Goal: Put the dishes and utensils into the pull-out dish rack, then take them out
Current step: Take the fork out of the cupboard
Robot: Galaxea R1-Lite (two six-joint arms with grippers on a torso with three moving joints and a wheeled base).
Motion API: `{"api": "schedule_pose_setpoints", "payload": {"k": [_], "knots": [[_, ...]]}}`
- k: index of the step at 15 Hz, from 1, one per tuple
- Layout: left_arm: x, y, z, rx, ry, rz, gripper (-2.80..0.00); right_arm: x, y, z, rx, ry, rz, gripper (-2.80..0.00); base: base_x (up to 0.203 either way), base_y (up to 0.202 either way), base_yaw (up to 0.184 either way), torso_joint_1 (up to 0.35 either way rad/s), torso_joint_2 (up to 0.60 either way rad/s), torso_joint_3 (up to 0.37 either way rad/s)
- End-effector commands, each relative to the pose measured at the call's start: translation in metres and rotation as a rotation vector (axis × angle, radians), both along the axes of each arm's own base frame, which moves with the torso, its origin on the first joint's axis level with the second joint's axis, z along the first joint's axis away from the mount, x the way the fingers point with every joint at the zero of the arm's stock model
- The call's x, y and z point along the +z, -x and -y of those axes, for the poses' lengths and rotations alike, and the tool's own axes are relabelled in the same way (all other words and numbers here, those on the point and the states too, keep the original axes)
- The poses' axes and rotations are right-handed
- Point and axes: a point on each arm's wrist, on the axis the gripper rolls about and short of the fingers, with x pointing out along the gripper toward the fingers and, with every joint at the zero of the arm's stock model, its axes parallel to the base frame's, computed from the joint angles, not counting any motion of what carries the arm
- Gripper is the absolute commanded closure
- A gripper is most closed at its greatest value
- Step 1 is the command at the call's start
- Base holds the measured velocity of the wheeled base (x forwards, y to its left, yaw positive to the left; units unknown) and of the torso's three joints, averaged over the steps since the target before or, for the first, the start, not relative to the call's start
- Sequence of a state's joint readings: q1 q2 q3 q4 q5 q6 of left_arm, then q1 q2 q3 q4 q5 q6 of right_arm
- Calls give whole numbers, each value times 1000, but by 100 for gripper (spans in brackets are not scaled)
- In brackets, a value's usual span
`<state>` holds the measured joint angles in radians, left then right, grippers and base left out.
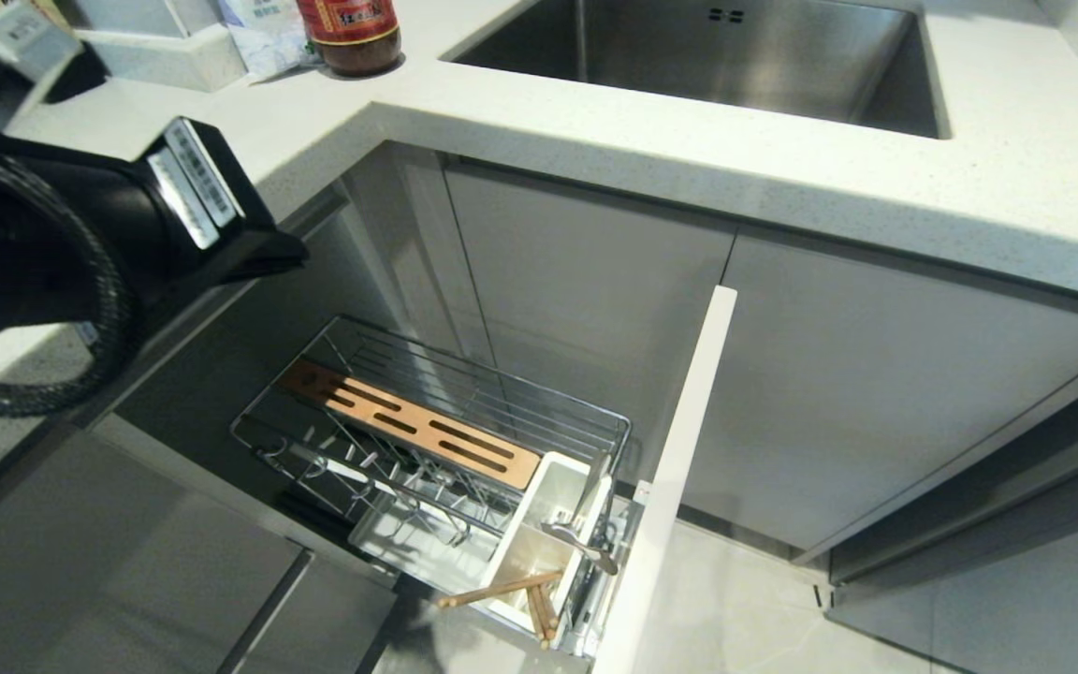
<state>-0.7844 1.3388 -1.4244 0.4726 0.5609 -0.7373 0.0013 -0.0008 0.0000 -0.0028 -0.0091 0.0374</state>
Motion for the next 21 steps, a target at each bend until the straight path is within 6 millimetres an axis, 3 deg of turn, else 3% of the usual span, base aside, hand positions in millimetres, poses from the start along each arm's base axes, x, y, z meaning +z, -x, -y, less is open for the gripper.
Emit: {"api": "schedule_pose_setpoints", "payload": {"k": [1,7,15,16,21], "knots": [[-18,-12,19,-13,-47,-63,0,0,0,0,0,1,0,0,0,0,0,0,0,0],[-71,-35,70,23,-148,-198,0,0,0,0,0,0,0,0,0,0,0,0,0,0],[-106,-52,97,-1,-121,-331,0,0,0,0,0,0,0,0,0,0,0,0,0,0],[-107,-52,98,-37,-93,-365,-280,0,0,0,0,0,0,0,0,0,0,0,0,0],[-121,-57,109,-100,-27,-530,-280,0,0,0,0,0,0,0,0,0,0,0,0,0]]}}
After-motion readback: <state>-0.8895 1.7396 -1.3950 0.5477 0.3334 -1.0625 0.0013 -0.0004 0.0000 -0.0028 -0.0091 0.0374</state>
